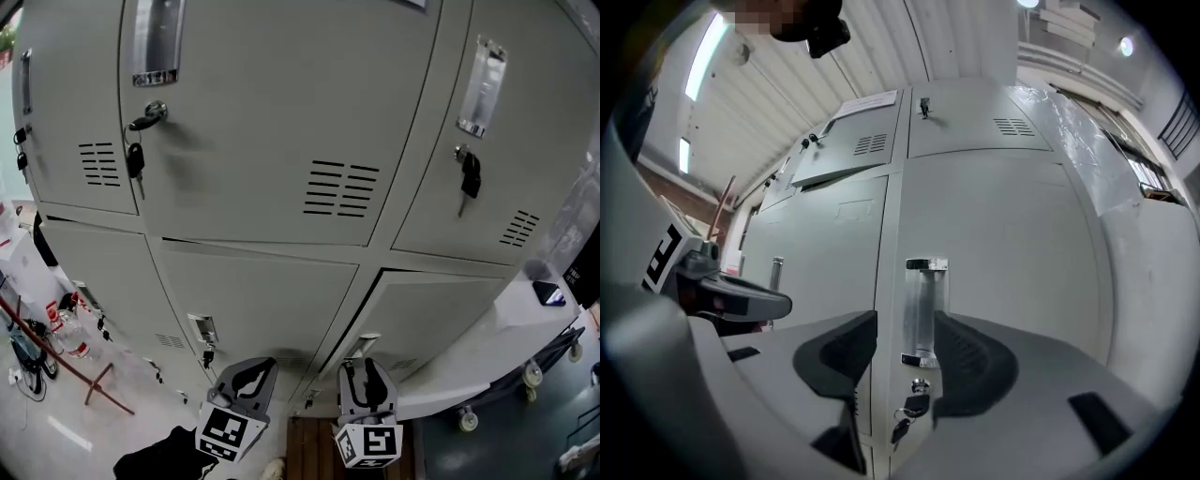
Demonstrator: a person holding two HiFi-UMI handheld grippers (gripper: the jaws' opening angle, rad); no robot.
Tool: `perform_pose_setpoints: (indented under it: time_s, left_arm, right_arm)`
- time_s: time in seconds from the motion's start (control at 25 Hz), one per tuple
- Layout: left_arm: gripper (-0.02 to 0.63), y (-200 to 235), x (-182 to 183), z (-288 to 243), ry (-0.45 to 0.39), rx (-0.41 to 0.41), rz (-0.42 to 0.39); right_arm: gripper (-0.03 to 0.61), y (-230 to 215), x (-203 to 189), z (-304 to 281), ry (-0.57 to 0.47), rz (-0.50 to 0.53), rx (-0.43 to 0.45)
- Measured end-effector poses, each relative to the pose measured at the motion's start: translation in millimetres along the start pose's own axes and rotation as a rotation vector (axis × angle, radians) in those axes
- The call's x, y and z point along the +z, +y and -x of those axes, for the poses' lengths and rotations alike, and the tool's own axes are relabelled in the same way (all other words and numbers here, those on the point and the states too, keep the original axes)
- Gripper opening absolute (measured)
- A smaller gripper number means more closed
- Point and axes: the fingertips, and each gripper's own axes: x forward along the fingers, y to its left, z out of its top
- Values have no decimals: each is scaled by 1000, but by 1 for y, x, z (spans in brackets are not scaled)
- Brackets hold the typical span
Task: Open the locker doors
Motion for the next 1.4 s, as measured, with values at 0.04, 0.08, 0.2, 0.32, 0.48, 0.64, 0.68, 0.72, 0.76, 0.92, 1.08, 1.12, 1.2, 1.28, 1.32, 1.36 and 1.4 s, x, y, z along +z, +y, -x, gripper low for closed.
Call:
perform_pose_setpoints:
  time_s: [0.04, 0.08, 0.2, 0.32, 0.48, 0.64, 0.68, 0.72, 0.76, 0.92, 1.08, 1.12, 1.2, 1.28, 1.32, 1.36, 1.4]
  left_arm:
    - [25, 1, 0, -1, 0, 7, 2]
    - [25, 3, 0, -2, 1, 14, 5]
    - [25, 8, -1, -3, 4, 36, 9]
    - [25, 11, -4, -3, 12, 53, 11]
    - [25, 16, -5, 1, 18, 69, 11]
    - [25, 16, -8, 4, 22, 75, 15]
    - [25, 15, -8, 5, 21, 74, 14]
    - [25, 14, -8, 5, 20, 72, 13]
    - [25, 14, -7, 6, 19, 70, 13]
    - [25, 10, -6, 10, 13, 59, 12]
    - [25, 5, -4, 12, 7, 41, 10]
    - [25, 4, -4, 13, 5, 36, 10]
    - [25, 1, -5, 14, 4, 24, 10]
    - [25, -2, -5, 15, 2, 10, 9]
    - [25, -4, -5, 16, 1, 1, 8]
    - [25, -6, -5, 16, -2, -9, 8]
    - [25, -8, -5, 17, -4, -18, 7]
  right_arm:
    - [192, 0, 0, -5, 0, 5, 6]
    - [194, 1, 0, -9, 0, 12, 12]
    - [204, 3, -2, -21, 8, 21, 37]
    - [204, 6, -5, -30, 20, 40, 52]
    - [177, 5, -8, -34, 27, 55, 30]
    - [129, 1, -8, -32, 23, 56, 7]
    - [129, 1, -8, -32, 23, 59, 8]
    - [129, 1, -8, -31, 23, 60, 9]
    - [129, 2, -8, -30, 25, 60, 8]
    - [129, 3, -8, -23, 30, 56, 5]
    - [127, 4, -8, -15, 27, 35, -2]
    - [127, 4, -8, -13, 27, 34, -7]
    - [127, 4, -7, -7, 27, 34, -17]
    - [129, 5, -7, -1, 27, 29, -23]
    - [129, 5, -7, 2, 27, 26, -27]
    - [129, 4, -7, 6, 26, 25, -34]
    - [130, 4, -7, 9, 25, 24, -42]
